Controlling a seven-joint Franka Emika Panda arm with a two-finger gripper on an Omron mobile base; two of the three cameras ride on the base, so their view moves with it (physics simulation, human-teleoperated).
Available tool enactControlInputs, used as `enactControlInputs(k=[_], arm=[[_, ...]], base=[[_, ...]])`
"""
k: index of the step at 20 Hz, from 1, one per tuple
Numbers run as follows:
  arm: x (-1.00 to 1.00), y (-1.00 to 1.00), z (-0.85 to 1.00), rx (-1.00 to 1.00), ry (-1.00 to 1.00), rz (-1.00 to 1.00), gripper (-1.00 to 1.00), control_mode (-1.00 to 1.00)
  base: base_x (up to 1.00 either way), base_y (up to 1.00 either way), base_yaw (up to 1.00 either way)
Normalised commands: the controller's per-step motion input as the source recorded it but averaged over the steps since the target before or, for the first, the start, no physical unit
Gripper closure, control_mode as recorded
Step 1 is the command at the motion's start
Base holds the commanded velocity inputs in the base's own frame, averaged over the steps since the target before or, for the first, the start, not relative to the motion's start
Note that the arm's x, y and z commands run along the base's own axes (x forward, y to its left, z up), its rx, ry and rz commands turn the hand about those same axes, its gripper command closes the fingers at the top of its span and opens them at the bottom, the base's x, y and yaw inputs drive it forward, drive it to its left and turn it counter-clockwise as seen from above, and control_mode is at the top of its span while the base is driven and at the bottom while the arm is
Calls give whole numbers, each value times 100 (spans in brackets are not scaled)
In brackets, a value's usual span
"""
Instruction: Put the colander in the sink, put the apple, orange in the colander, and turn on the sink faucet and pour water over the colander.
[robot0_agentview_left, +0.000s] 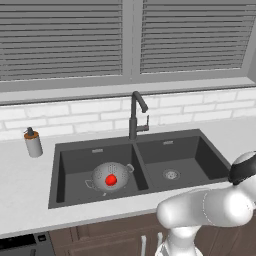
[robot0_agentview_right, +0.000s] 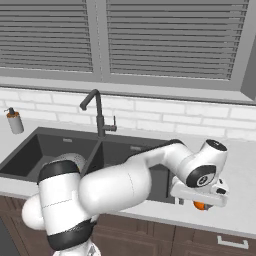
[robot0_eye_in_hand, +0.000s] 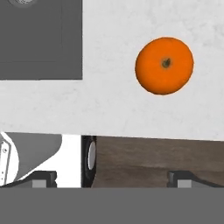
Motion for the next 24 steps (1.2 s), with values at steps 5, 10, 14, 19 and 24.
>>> enactControlInputs(k=[5, 10, 14, 19, 24], arm=[[40, -4, -35, 7, -2, 7, -100, -100], [38, -24, -28, 1, -1, 2, -100, -100], [15, -41, -20, 0, -1, 0, -100, -100], [5, -37, -16, 0, -1, 0, -100, -100], [4, -14, -15, 1, 0, 1, -100, -100]], base=[[0, 0, 0], [0, 0, 0], [0, 0, 0], [0, 0, 0], [0, 0, 0]])
